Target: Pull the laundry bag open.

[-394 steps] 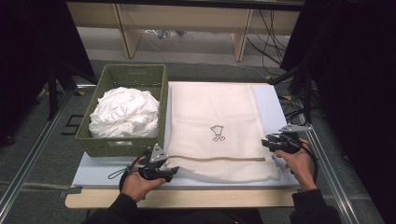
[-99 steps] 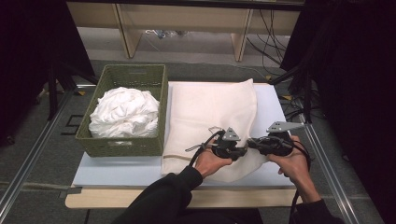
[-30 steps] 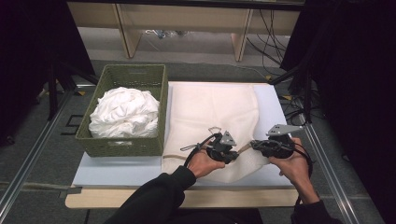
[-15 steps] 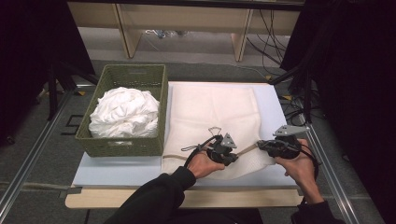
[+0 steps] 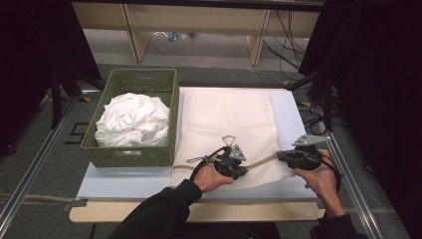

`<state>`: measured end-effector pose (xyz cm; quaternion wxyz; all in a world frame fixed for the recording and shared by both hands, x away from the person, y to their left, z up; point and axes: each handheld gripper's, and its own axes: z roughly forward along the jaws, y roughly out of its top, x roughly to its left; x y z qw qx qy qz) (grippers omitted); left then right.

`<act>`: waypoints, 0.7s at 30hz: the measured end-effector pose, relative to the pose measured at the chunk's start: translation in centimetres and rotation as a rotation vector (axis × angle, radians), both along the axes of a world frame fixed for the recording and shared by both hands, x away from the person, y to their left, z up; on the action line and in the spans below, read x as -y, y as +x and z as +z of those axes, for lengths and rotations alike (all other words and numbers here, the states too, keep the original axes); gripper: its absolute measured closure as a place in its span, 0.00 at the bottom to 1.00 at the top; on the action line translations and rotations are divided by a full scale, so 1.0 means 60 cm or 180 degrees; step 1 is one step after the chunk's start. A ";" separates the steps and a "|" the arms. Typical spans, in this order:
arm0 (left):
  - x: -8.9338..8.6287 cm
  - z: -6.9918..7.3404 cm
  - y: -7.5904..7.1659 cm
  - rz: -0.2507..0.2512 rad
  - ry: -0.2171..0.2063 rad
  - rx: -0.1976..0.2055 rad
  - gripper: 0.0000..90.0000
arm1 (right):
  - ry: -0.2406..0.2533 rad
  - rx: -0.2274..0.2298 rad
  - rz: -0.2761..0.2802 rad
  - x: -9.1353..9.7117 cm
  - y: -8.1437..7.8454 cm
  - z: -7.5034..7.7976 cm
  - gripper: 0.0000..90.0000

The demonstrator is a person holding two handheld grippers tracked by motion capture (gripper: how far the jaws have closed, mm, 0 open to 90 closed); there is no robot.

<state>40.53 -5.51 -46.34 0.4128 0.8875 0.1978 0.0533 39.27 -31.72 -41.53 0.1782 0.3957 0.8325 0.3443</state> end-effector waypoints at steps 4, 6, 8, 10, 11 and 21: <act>-0.001 -0.001 -0.003 0.0017 0.0032 -0.0011 0.97 | -0.0027 -0.0012 0.0010 -0.001 0.001 -0.001 0.95; -0.004 -0.003 -0.003 0.0019 0.0057 0.0000 0.97 | -0.0075 0.0000 -0.0001 0.001 0.002 -0.002 0.95; -0.011 0.000 -0.001 -0.0089 0.0189 0.0042 0.97 | -0.0076 -0.0021 -0.0025 0.003 0.002 -0.006 0.95; -0.016 -0.002 -0.002 -0.0063 0.0200 0.0008 0.97 | -0.0119 -0.0034 -0.0032 0.002 0.004 -0.009 0.95; -0.017 -0.003 -0.004 -0.0009 0.0147 -0.0010 0.97 | -0.0133 -0.0020 -0.0032 0.002 0.005 -0.010 0.95; -0.068 -0.007 -0.005 0.0029 0.0287 0.0014 0.97 | -0.0125 -0.0026 -0.0080 0.009 0.007 -0.014 0.95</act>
